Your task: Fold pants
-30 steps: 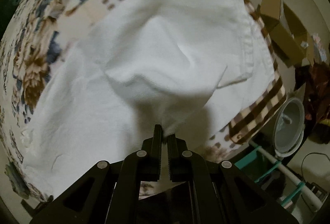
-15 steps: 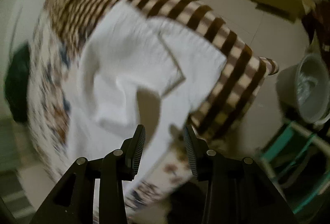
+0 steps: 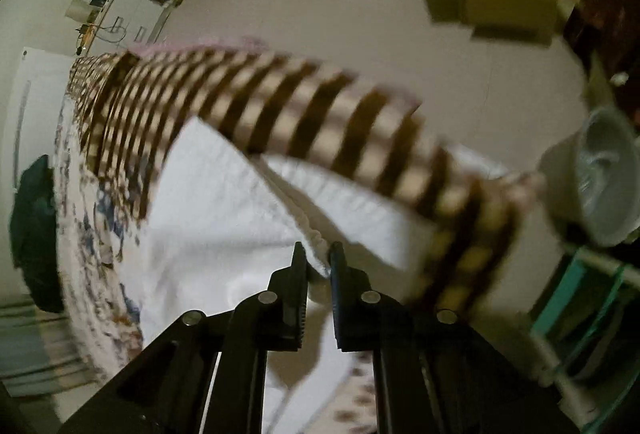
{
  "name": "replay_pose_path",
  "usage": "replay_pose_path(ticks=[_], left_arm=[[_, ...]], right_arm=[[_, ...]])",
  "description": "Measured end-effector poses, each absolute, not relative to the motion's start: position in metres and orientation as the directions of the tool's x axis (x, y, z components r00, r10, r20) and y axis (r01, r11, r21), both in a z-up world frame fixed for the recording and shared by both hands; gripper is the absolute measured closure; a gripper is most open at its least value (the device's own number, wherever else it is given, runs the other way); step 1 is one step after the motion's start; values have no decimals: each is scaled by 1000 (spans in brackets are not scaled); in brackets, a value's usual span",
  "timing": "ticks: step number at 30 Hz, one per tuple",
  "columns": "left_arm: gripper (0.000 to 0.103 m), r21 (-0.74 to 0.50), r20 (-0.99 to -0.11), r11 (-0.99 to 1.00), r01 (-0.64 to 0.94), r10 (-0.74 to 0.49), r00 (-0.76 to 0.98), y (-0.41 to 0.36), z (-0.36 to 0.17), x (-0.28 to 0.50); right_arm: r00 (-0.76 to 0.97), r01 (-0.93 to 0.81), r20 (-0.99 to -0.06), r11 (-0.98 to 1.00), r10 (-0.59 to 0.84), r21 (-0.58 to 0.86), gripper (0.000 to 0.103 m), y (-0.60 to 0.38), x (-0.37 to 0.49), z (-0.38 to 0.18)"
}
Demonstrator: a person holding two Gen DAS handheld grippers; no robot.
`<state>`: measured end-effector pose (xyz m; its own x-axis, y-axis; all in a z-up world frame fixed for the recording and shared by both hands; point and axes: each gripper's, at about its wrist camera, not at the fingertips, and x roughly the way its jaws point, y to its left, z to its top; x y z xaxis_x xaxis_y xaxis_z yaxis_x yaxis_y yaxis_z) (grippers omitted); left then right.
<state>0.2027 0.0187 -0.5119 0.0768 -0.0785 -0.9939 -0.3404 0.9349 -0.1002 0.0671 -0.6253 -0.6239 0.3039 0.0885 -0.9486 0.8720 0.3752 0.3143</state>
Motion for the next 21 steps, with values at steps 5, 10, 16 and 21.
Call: replay_pose_path(ticks=[5, 10, 16, 21], left_arm=[[12, -131, -991, 943, -305, -123, 44, 11, -521, 195], [12, -130, -991, 957, -261, -126, 33, 3, -522, 195], [12, -139, -990, 960, -244, -137, 24, 2, -527, 200], [12, -100, -995, 963, -252, -99, 18, 6, -537, 203]], right_arm=[[230, 866, -967, 430, 111, 256, 93, -642, 58, -607], [198, 851, -974, 473, 109, 226, 94, -655, 68, -596], [117, 869, -981, 463, 153, 176, 94, -663, 85, -597], [-80, 808, -988, 588, 133, 14, 88, -655, 100, -645]])
